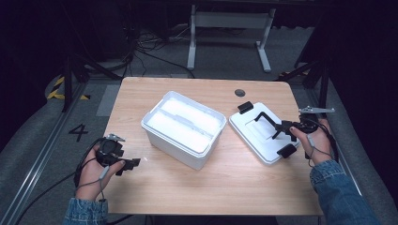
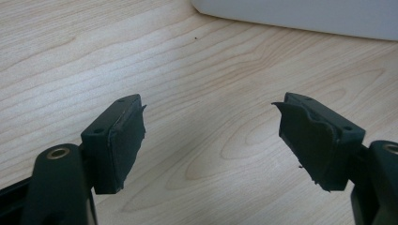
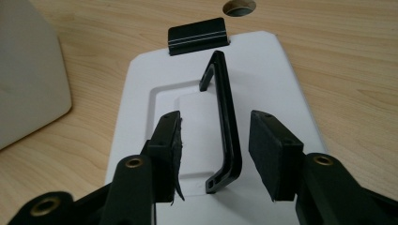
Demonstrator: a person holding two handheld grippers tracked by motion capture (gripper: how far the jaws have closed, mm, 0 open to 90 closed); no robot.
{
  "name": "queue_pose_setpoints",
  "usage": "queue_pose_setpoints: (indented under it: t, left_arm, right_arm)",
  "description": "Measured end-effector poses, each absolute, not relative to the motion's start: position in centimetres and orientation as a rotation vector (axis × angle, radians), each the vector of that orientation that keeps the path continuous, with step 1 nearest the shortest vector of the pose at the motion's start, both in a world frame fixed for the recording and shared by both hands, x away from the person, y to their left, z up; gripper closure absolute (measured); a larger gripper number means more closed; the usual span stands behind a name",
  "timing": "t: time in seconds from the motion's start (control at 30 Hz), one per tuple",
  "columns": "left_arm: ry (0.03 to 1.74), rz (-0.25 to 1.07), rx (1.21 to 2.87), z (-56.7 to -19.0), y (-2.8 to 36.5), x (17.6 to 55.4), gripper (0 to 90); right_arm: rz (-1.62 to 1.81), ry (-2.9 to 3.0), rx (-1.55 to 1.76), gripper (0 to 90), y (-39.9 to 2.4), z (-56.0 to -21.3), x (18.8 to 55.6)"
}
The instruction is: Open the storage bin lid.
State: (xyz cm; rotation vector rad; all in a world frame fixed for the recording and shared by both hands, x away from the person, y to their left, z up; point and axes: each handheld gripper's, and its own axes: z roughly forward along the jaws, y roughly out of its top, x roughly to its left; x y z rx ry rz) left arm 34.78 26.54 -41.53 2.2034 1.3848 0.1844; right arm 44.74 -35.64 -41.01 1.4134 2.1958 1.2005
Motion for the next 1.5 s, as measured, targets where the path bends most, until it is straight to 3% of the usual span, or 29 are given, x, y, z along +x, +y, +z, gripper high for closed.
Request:
queue_pose_setpoints:
  t: [0.6, 1.1, 1.5]
  left_arm:
    - [1.379, 0.174, 2.221, -41.6, 26.2, 34.7, 23.0]
    - [1.359, 0.169, 2.243, -41.7, 25.9, 34.9, 22.9]
    - [1.356, 0.165, 2.251, -41.8, 25.8, 35.0, 22.7]
  right_arm:
    - [1.105, 2.399, 1.256, 55.0, -33.3, -38.4, 37.8]
    - [1.123, 2.474, 1.181, 53.6, -32.2, -40.7, 33.5]
    - [1.067, 2.591, 1.077, 52.8, -29.8, -42.9, 33.0]
